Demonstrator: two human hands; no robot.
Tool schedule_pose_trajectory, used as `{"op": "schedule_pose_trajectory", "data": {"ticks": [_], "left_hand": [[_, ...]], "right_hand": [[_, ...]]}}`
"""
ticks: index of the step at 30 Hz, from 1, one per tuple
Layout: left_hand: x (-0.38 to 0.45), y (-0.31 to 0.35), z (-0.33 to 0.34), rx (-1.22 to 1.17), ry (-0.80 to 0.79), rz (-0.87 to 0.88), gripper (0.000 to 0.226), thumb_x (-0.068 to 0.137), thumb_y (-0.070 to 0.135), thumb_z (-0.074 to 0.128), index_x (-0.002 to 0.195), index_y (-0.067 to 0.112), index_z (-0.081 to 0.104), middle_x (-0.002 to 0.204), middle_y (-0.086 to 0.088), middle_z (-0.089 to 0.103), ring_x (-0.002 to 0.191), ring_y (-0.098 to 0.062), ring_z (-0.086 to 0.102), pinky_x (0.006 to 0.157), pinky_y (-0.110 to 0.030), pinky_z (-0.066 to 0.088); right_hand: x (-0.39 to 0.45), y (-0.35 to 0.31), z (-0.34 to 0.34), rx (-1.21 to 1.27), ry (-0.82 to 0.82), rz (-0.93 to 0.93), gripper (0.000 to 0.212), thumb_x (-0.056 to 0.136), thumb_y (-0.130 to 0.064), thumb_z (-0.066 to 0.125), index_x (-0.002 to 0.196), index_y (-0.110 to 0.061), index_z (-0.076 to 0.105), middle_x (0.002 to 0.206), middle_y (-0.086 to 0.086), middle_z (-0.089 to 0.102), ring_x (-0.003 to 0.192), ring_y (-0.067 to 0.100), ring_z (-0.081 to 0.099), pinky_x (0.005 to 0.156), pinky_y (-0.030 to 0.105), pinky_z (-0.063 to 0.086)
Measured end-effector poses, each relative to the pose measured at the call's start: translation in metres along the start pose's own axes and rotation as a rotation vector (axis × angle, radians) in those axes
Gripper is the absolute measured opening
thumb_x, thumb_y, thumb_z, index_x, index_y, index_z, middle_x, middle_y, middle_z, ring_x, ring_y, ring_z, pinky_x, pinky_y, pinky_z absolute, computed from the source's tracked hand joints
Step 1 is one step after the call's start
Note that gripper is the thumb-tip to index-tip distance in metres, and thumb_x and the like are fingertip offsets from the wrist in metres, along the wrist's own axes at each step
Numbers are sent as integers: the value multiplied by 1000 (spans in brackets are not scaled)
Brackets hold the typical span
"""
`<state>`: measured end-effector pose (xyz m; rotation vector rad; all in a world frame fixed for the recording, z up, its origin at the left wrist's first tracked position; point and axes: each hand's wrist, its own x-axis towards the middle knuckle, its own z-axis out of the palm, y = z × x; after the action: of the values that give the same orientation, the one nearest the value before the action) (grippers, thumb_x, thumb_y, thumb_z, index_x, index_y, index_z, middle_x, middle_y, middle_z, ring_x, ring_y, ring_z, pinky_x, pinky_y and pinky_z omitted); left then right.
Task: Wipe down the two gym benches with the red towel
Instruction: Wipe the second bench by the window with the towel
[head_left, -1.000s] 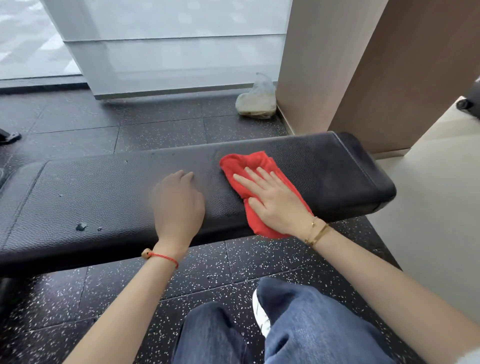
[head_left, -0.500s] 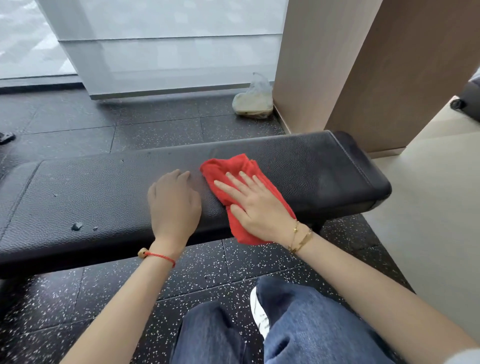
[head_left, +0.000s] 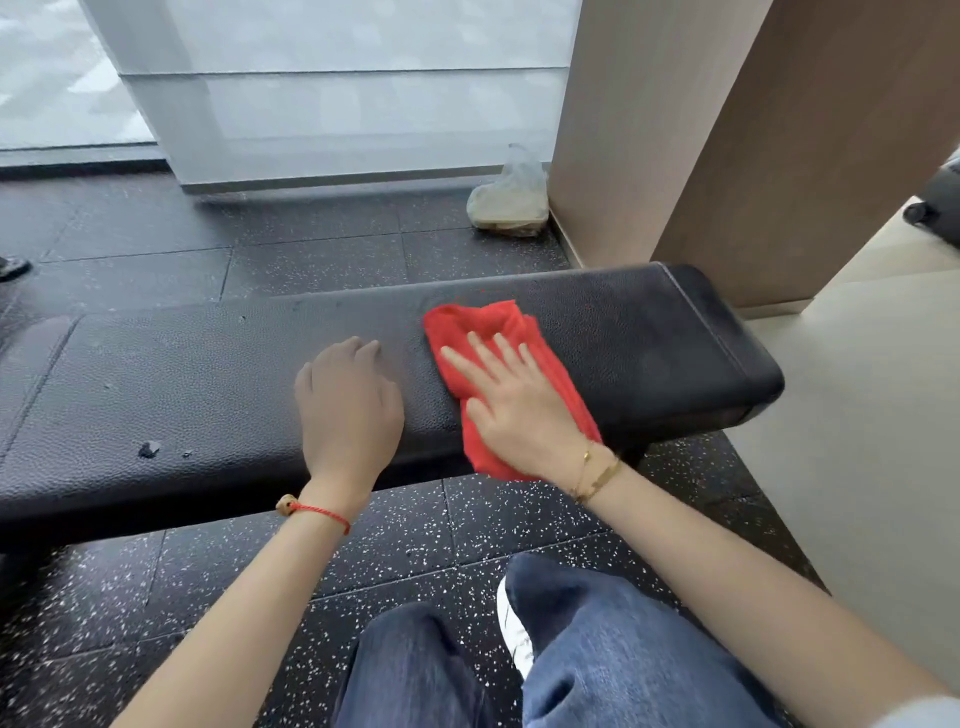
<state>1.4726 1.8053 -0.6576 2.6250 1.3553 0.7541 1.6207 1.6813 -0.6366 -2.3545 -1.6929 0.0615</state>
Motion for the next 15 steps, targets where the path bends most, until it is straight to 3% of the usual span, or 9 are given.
{"op": "schedule_pose_trajectory", "data": {"ticks": [4,8,11,15], "left_hand": [[0,-1,-1,-8,1,8,48,88,27,41,129,12,60,136,-9,57,129,-30,47,113,-47,30],[0,0,-1,8,4,4,47,89,27,41,129,12,59,135,-9,57,129,-29,47,113,-47,30],[1,2,-1,16,-3,-6,46,88,27,42,129,13,59,135,-8,56,129,-29,47,113,-46,30],[2,0,-1,15,-6,-12,45,88,26,44,128,14,59,135,-8,57,129,-28,47,113,-46,30]], "right_hand": [[-7,10,-5,58,-51,-131,59,95,-33,39,151,-38,24,161,-4,20,150,23,13,123,40,4],[46,48,-14,25,-60,137,56,100,-31,34,153,-36,20,163,0,12,150,26,9,123,41,1],[90,39,-12,-7,-58,295,55,101,-34,29,154,-33,15,164,3,8,150,30,6,122,44,-1],[88,-7,2,-5,-75,53,57,99,-29,34,154,-34,18,164,2,11,150,29,8,122,45,1]]}}
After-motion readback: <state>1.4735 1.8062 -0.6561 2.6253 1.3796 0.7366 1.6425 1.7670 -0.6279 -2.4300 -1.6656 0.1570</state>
